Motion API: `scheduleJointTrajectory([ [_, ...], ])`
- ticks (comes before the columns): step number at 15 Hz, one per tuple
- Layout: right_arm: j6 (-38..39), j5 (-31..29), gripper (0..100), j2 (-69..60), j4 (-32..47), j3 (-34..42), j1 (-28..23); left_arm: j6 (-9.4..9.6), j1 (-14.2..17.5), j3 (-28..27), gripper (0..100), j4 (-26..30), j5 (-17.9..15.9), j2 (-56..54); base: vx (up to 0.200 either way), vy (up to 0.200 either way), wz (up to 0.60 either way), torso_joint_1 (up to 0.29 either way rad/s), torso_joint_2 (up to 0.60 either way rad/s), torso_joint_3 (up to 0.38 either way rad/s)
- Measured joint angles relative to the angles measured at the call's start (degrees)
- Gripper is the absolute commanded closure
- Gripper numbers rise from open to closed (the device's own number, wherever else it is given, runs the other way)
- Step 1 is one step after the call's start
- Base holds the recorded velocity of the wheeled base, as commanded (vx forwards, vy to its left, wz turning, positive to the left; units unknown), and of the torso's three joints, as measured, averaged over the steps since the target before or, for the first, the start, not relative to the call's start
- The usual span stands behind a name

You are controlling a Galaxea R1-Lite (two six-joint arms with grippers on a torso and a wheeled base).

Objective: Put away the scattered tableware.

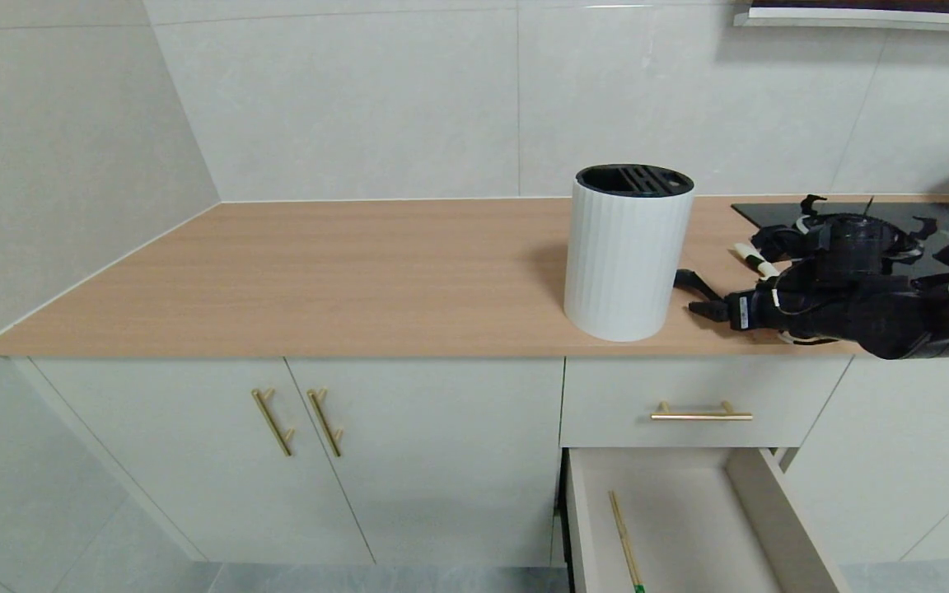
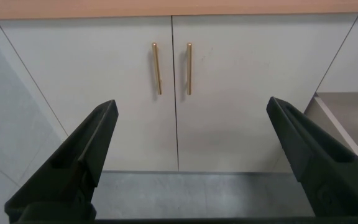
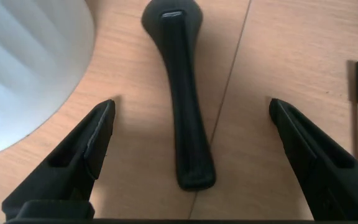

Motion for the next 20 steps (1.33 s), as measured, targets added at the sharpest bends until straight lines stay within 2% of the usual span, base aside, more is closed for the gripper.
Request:
scheduleJointTrajectory([
  [4,-0.11,-1.29,0,0.27,-0.04,-0.09,0.77,0.0,0.0,0.0,0,-0.02,0.0,0.0,0.0,0.0,0.0,0.0,0.0,0.0],
  [5,-0.16,-1.38,100,0.38,-0.09,-0.02,1.02,-0.02,0.0,0.0,0,0.0,0.0,0.0,0.0,0.0,0.0,0.0,0.0,0.0],
  [14,0.17,-3.32,100,0.71,0.02,0.16,2.15,0.0,0.0,0.0,0,-0.02,0.0,0.0,0.0,0.0,0.0,0.0,0.0,0.0],
  [17,4.19,-11.14,100,-1.85,2.6,0.63,3.58,0.0,-0.04,0.0,0,0.0,0.0,0.0,0.0,0.0,0.0,0.0,0.0,0.0],
  [20,7.17,-13.31,100,-6.51,8.09,2.62,4.92,-0.02,0.0,0.0,0,0.0,0.0,0.0,0.0,0.0,0.0,0.0,0.0,0.0],
])
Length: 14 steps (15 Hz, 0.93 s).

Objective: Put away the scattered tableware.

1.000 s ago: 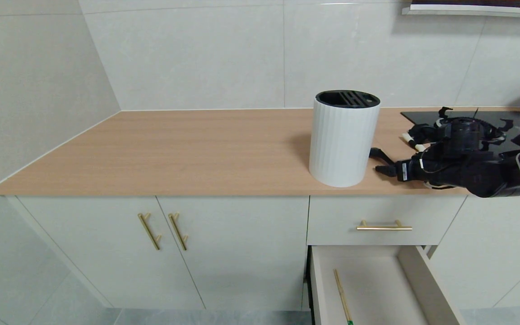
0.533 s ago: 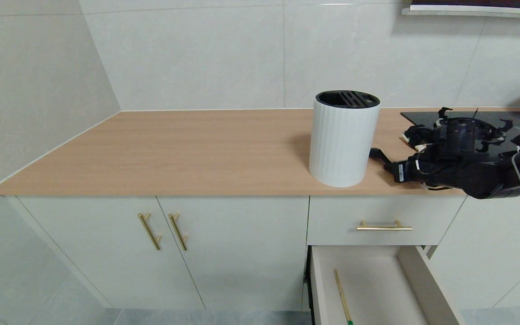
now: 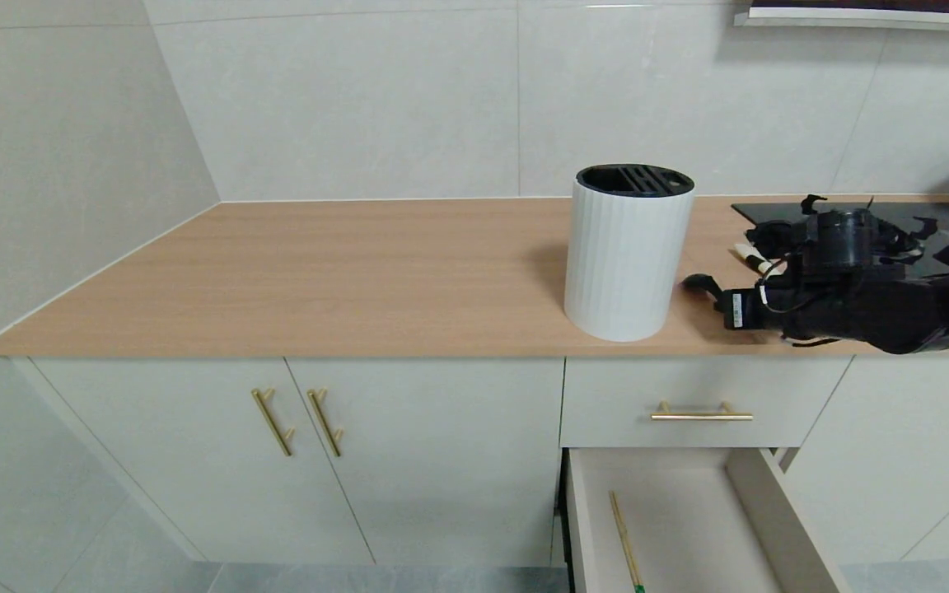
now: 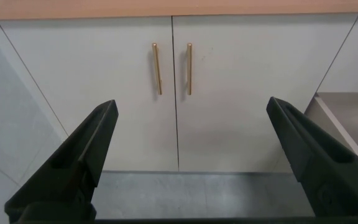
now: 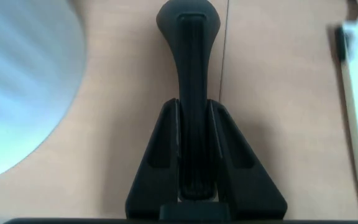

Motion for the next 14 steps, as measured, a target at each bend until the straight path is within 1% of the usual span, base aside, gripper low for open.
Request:
scheduleJointTrajectory([
  [4,4.51,-0.54,100,-9.59,7.01,5.64,0.32,0.02,0.0,0.0,0,0.0,0.0,0.0,0.0,0.0,0.0,0.0,0.0,0.0],
  [9,5.72,-0.29,100,-21.11,7.8,18.02,0.5,0.0,0.0,0.0,0,0.0,0.0,0.0,0.0,0.0,0.0,0.0,0.0,0.0],
  [14,5.89,-0.23,100,-29.68,7.58,29.21,2.4,0.02,0.0,0.0,0,-0.02,0.0,0.0,0.0,0.0,0.0,0.0,0.0,0.0],
])
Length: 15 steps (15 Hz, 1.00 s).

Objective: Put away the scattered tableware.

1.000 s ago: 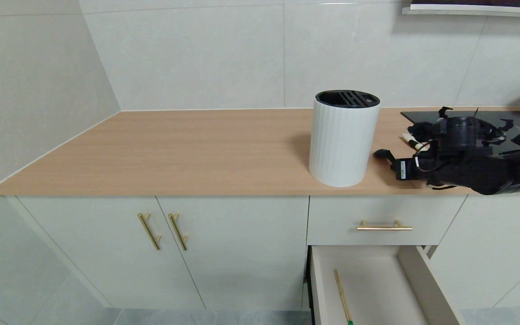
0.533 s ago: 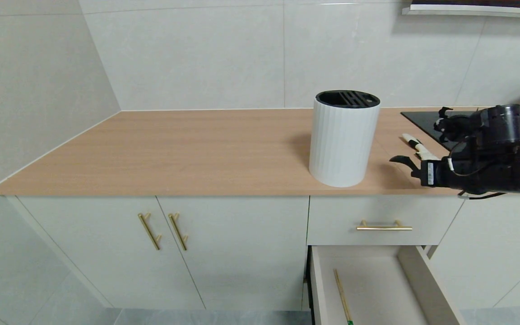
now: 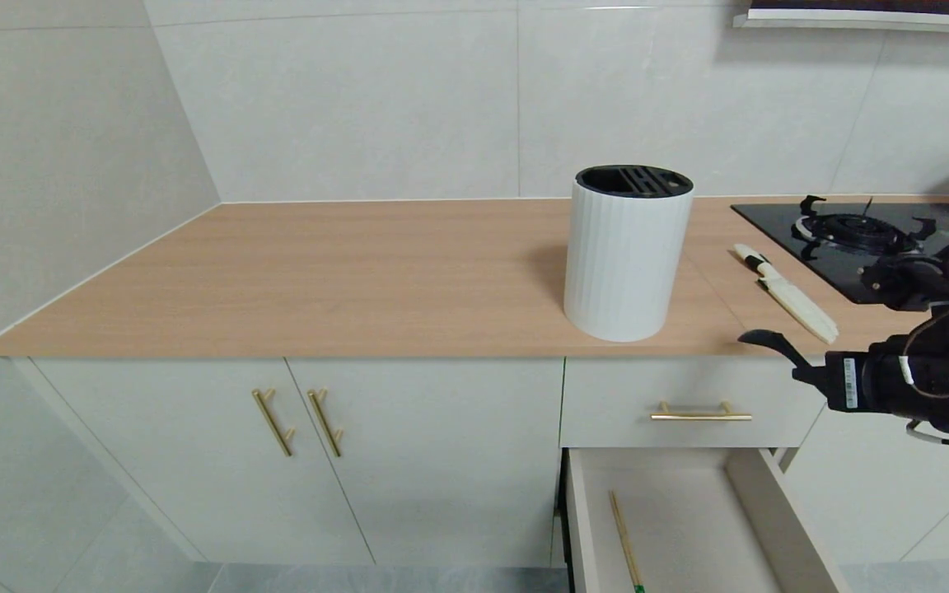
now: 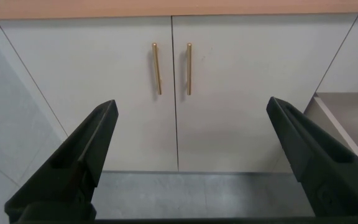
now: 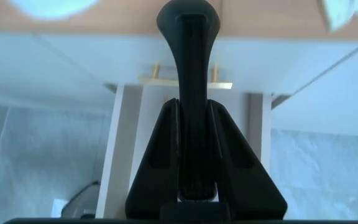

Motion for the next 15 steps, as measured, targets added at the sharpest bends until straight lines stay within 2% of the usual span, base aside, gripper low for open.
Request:
scheduleJointTrajectory([
  [4,-0.12,0.05,100,-1.38,-0.46,4.47,1.16,0.0,0.0,0.0,0,0.02,0.0,0.0,0.0,0.0,0.0,0.0,0.0,0.0],
  [8,-0.3,-0.01,100,-0.09,-0.57,4.86,1.3,-0.02,-0.02,0.0,0,0.0,0.0,0.0,0.0,0.0,0.0,-0.015,0.03,0.02],
  [15,-0.44,-0.11,100,2.01,-1.17,5.02,1.35,0.0,0.0,0.0,0,0.02,0.0,0.0,0.0,0.0,0.0,-0.184,0.42,0.235],
])
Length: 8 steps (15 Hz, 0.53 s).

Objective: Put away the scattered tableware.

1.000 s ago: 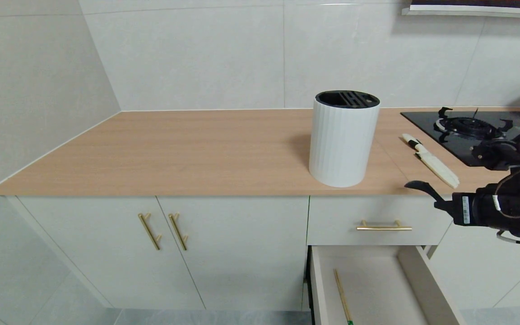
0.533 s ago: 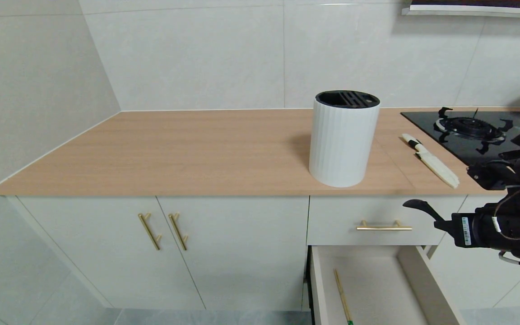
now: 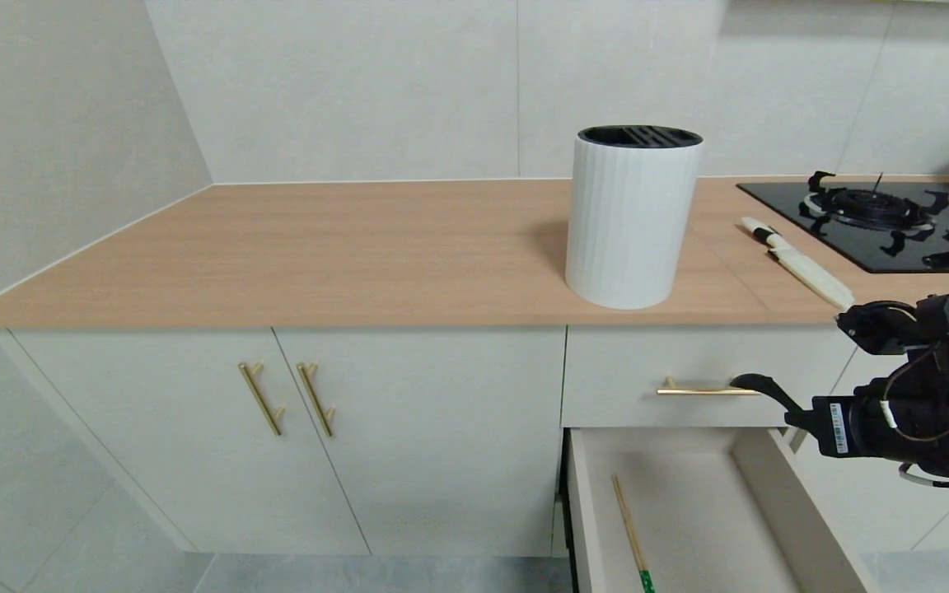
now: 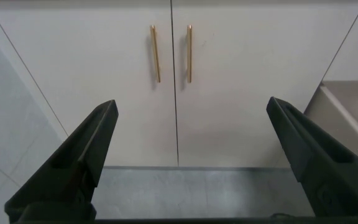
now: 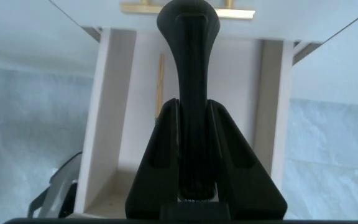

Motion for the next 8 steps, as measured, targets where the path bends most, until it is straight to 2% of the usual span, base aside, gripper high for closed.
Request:
scheduleJointTrajectory([
  [8,-0.04,-0.2,100,2.9,-1.73,0.33,-0.16,0.0,0.0,0.0,0,0.0,0.0,0.0,0.0,0.0,0.0,-0.181,0.46,0.28],
])
